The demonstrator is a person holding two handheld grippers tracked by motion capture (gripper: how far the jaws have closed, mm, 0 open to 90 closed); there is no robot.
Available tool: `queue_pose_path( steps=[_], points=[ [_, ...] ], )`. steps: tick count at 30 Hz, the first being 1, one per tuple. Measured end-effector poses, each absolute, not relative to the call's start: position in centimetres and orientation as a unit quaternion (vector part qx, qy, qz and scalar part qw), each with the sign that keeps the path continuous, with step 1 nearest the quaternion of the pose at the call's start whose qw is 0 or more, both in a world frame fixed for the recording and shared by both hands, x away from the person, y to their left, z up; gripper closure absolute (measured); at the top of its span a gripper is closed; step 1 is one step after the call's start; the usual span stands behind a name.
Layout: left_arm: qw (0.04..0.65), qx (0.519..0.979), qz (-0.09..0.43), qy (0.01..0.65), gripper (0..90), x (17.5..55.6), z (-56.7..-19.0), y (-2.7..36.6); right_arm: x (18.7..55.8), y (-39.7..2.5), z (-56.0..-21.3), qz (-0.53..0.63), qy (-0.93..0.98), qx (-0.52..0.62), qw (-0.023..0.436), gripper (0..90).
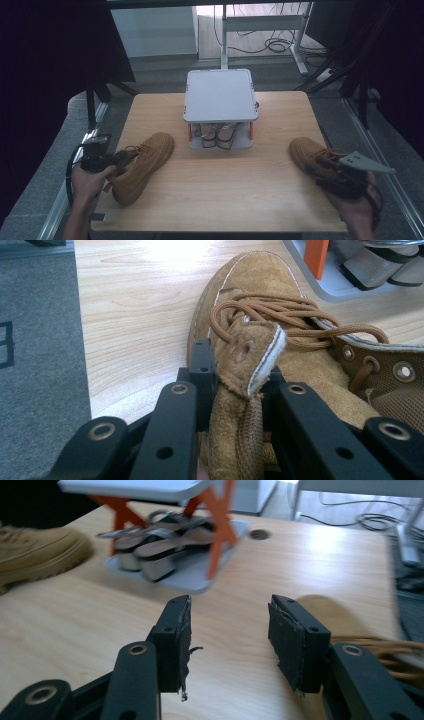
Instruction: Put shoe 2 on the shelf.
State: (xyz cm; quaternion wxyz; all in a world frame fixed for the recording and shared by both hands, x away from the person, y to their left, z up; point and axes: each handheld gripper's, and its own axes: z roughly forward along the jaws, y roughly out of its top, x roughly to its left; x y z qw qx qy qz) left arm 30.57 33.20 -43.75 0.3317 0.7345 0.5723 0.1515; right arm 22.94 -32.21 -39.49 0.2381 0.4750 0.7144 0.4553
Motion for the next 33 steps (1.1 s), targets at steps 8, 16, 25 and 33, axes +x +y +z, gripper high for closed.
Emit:
queue_pose_path(
  steps=[8,16,25,33],
  points=[
    [0.33,0.735,0.152,0.573,77.0,30.6,-43.7,33.2,25.0,-38.7,-38.6,0.406,0.691,0.528,0.282,50.5],
    [0.331,0.734,0.148,0.574,76.5,30.7,-43.8,33.3,25.8,-42.7,-39.7,0.387,0.676,0.563,0.275,48.9],
    [0.329,0.734,0.148,0.576,76.1,30.7,-43.7,33.2,26.8,-44.4,-41.6,0.355,0.696,0.578,0.237,49.1],
    [0.326,0.734,0.149,0.577,74.6,30.7,-43.7,33.2,28.6,-44.4,-42.8,0.32,0.725,0.579,0.192,58.0]
  ],
)
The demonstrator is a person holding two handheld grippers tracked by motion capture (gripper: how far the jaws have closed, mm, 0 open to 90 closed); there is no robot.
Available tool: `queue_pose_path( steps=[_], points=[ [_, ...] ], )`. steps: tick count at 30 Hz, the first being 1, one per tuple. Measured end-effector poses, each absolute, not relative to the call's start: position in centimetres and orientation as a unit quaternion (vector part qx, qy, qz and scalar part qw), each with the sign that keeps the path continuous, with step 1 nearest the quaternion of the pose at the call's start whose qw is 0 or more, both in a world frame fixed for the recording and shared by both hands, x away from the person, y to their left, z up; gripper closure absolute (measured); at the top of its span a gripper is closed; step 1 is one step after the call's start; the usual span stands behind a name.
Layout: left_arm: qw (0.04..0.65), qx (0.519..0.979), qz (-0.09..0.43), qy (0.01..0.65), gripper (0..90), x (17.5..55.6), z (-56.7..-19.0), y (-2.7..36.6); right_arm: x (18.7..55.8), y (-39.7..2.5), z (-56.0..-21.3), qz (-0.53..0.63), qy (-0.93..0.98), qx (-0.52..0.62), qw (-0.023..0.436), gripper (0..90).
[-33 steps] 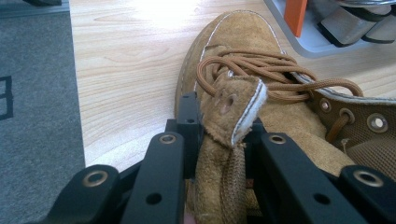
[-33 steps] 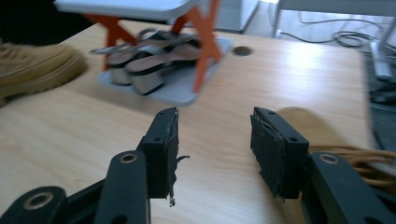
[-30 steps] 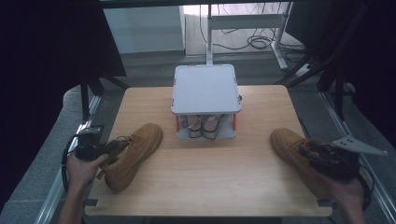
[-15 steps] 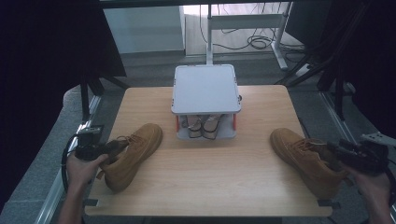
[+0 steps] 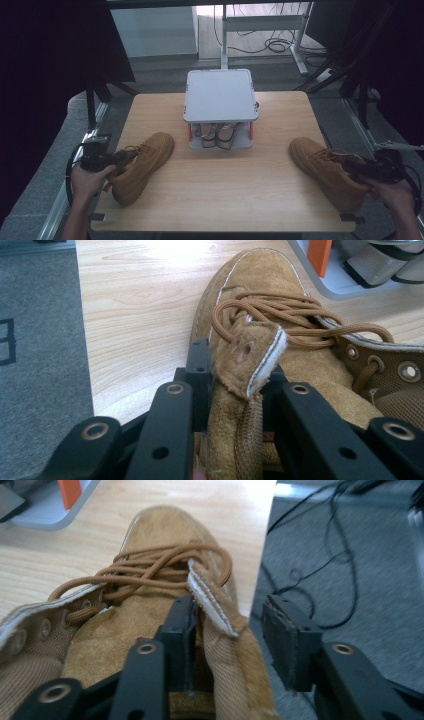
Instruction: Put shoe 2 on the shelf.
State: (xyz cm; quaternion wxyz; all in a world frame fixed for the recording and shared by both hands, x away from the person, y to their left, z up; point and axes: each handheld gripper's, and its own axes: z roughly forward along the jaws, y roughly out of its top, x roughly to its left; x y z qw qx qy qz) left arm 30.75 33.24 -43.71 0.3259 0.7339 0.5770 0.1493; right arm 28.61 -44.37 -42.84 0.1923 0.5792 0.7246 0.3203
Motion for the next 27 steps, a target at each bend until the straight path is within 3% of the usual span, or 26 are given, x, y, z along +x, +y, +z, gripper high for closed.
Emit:
queue_pose_path(
  steps=[7,19,27],
  points=[
    [0.314,0.742,0.149,0.574,67.7,30.9,-43.68,33.25,29.42,-43.73,-43.45,0.296,0.74,0.576,0.183,73.5],
    [0.29,0.757,0.139,0.569,78.3,31.3,-43.66,32.81,29.06,-44.36,-43.86,0.338,0.715,0.587,0.175,79.8],
    [0.336,0.738,0.125,0.572,80.8,30.69,-43.7,33.0,28.54,-43.7,-43.48,0.358,0.706,0.583,0.182,82.1]
  ],
)
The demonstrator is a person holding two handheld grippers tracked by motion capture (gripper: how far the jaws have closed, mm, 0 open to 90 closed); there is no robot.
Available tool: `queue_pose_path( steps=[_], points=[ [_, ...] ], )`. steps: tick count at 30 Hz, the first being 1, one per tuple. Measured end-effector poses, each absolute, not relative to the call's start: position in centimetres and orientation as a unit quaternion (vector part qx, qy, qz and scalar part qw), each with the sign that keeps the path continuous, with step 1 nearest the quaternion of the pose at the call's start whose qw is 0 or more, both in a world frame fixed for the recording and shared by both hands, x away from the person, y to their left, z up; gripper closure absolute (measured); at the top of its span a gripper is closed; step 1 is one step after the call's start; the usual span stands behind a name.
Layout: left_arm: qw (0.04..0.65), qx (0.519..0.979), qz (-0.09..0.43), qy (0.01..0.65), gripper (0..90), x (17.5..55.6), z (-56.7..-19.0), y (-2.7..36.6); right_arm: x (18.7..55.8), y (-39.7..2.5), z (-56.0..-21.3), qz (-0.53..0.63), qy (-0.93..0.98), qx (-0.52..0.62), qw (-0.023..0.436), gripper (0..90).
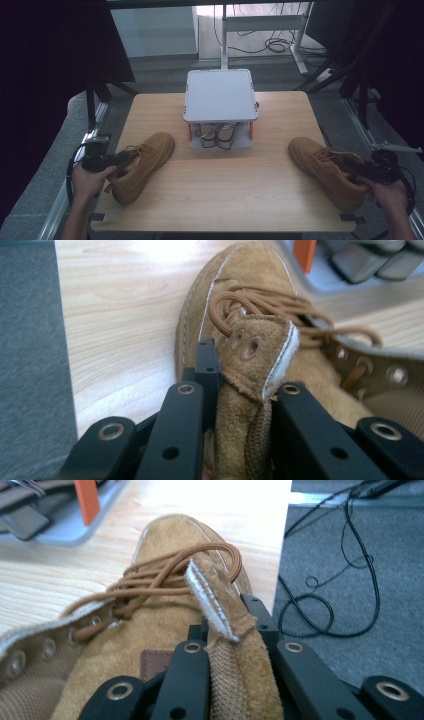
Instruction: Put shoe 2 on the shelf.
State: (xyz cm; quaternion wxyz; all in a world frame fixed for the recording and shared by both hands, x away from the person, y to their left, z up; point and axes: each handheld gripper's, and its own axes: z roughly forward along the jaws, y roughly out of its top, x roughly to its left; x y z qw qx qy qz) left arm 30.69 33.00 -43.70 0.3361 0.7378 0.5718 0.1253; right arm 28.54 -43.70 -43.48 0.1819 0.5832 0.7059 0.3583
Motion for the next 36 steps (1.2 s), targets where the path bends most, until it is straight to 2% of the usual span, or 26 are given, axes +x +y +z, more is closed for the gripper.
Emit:
queue_pose_path(
  steps=[1,15,27,36],
  points=[
    [0.356,0.731,0.118,0.57,80.7,30.5,-43.5,33.0,28.4,-43.6,-43.4,0.361,0.706,0.58,0.184,82.2],
    [0.386,0.718,0.131,0.564,80.6,29.8,-42.4,32.7,27.5,-42.3,-41.8,0.436,0.662,0.577,0.196,82.2],
    [0.467,0.677,0.113,0.557,80.2,29.2,-40.0,33.0,27.5,-40.3,-40.2,0.505,0.61,0.58,0.192,81.8],
    [0.472,0.667,0.122,0.564,80.1,29.5,-39.5,33.1,27.8,-39.2,-40.2,0.514,0.603,0.58,0.188,81.6]
  ],
)
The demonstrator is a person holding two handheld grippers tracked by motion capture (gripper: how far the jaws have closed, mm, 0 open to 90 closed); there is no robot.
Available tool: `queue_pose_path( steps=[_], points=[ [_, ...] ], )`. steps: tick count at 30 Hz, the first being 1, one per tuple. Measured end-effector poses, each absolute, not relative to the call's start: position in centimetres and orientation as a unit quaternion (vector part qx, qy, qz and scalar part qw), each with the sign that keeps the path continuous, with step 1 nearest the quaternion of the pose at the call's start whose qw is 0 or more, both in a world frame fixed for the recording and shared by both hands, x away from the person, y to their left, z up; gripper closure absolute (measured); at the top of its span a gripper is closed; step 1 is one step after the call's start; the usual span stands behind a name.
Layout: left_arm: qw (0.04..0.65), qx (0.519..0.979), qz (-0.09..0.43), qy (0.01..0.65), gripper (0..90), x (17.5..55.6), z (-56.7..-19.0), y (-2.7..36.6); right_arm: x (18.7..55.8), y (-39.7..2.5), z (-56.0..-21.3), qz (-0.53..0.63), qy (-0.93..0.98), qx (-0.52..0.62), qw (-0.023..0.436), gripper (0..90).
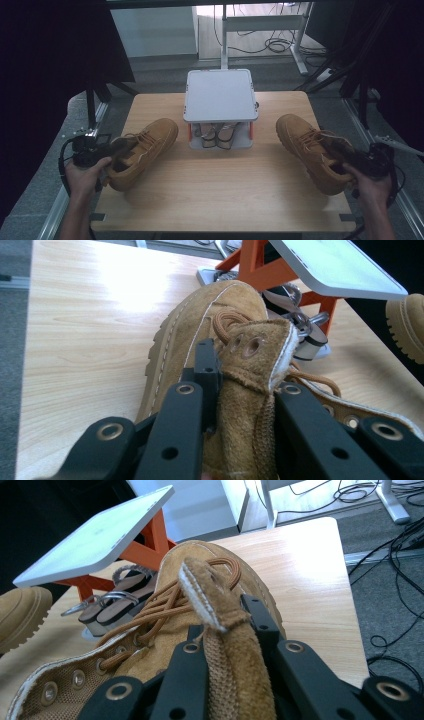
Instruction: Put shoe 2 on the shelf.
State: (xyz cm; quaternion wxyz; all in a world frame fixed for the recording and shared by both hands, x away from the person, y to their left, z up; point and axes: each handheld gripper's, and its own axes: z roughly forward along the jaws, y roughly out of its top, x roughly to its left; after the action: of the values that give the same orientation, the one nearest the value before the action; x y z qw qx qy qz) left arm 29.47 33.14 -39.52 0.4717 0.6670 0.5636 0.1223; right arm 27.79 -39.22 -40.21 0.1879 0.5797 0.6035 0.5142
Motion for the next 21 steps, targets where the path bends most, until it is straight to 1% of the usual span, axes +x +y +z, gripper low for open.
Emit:
queue_pose_path(
  steps=[10,14,21],
  points=[
    [0.481,0.654,0.135,0.568,80.2,29.4,-38.1,33.6,27.8,-38.8,-39.8,0.534,0.576,0.588,0.192,81.5],
    [0.492,0.651,0.141,0.561,80.2,29.5,-36.8,33.3,28.0,-38.3,-39.1,0.541,0.568,0.588,0.194,81.5],
    [0.493,0.652,0.148,0.556,80.3,29.9,-35.2,32.9,28.4,-37.5,-38.0,0.548,0.564,0.587,0.194,81.4]
  ],
)
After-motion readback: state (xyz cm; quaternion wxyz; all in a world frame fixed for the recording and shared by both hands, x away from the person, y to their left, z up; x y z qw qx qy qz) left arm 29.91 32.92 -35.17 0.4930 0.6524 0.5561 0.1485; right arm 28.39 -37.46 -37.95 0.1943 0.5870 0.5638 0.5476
